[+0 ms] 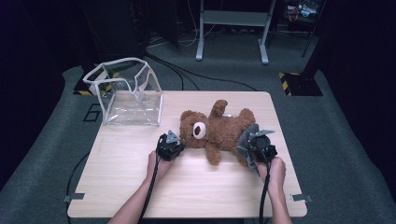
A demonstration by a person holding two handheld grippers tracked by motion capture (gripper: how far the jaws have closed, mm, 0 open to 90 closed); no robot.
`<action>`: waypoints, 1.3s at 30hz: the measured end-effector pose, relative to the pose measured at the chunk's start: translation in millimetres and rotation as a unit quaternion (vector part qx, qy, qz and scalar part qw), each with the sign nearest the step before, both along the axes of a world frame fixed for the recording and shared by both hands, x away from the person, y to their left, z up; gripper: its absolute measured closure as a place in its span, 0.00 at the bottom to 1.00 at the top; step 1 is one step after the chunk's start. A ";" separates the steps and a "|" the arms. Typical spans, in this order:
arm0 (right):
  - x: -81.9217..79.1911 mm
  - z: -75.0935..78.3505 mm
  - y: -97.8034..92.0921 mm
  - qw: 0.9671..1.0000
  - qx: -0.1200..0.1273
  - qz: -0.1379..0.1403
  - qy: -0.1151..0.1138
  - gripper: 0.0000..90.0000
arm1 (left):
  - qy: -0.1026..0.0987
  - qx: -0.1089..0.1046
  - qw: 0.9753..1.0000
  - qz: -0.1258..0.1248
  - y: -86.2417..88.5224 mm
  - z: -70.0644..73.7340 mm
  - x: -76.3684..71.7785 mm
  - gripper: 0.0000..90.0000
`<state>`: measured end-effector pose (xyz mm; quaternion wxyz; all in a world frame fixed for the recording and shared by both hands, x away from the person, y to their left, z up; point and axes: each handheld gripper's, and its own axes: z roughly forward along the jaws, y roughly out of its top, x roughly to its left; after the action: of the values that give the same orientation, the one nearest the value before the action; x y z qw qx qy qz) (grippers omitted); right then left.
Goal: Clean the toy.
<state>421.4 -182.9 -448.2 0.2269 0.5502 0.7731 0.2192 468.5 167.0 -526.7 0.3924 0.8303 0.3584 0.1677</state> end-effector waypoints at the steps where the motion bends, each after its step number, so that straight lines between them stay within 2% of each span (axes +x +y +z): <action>1: -1.3 -0.6 -3.2 1.000 -0.003 -0.007 0.006 0.82 | -0.001 0.000 1.000 0.000 0.0 -0.1 0.0 0.99; 4: -4.1 1.4 -9.8 1.000 -0.019 -0.019 0.008 0.82 | -0.002 -0.001 1.000 0.002 -0.3 -0.4 0.0 0.99; 7: -8.2 13.3 -8.5 1.000 -0.009 -0.019 -0.019 0.82 | -0.002 -0.001 1.000 0.002 -0.3 -0.4 0.0 0.99; 11: -7.7 30.2 10.0 0.999 0.012 0.006 -0.050 0.82 | 0.000 0.000 1.000 0.000 -0.2 0.0 -0.1 0.99; 13: -1.3 31.6 22.0 0.998 0.009 0.019 -0.056 0.82 | 0.000 0.000 1.000 0.000 -0.1 0.0 -0.1 0.99; 16: 14.9 22.2 34.2 0.999 0.000 0.023 -0.046 0.82 | 0.000 0.000 1.000 0.000 0.0 0.0 0.0 0.99; 19: 27.9 6.9 30.3 0.999 -0.006 0.014 -0.032 0.82 | 0.000 0.000 1.000 0.000 -0.1 0.0 -0.1 0.99; 24: 26.5 -6.1 6.7 1.000 0.016 -0.014 -0.023 0.82 | -0.004 -0.001 1.000 0.003 -0.6 -0.6 -0.2 0.99; 25: 25.2 -7.0 2.6 1.000 0.017 -0.019 -0.019 0.82 | 0.000 0.000 1.000 0.000 0.0 0.0 0.0 0.99; 28: 21.4 -7.8 -6.2 0.999 0.011 -0.033 -0.014 0.82 | -0.002 -0.001 1.000 0.002 -0.2 -0.4 0.0 0.99; 30: 18.3 -7.4 -8.6 0.999 -0.007 -0.036 -0.011 0.82 | -0.002 -0.001 1.000 0.002 -0.3 -0.4 0.0 0.99; 31: 16.0 -6.2 -9.3 0.999 -0.012 -0.035 -0.012 0.82 | 0.000 0.000 1.000 0.000 0.0 -0.1 0.0 0.99; 32: 12.6 -3.7 -8.9 0.999 -0.007 -0.038 -0.019 0.82 | -0.003 -0.001 1.000 0.002 -0.3 -0.4 0.0 0.99; 35: -0.7 10.7 -0.6 0.998 -0.003 -0.020 -0.054 0.82 | 0.000 0.000 1.000 0.000 -0.1 0.0 0.0 0.99; 39: -9.3 21.9 33.1 0.997 -0.001 0.027 -0.074 0.82 | -0.004 0.000 1.000 0.001 -0.6 -0.5 -0.2 0.99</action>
<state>412.0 -149.8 -426.3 0.2778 0.5112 0.7691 0.2645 468.3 166.4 -527.2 0.3937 0.8292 0.3577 0.1718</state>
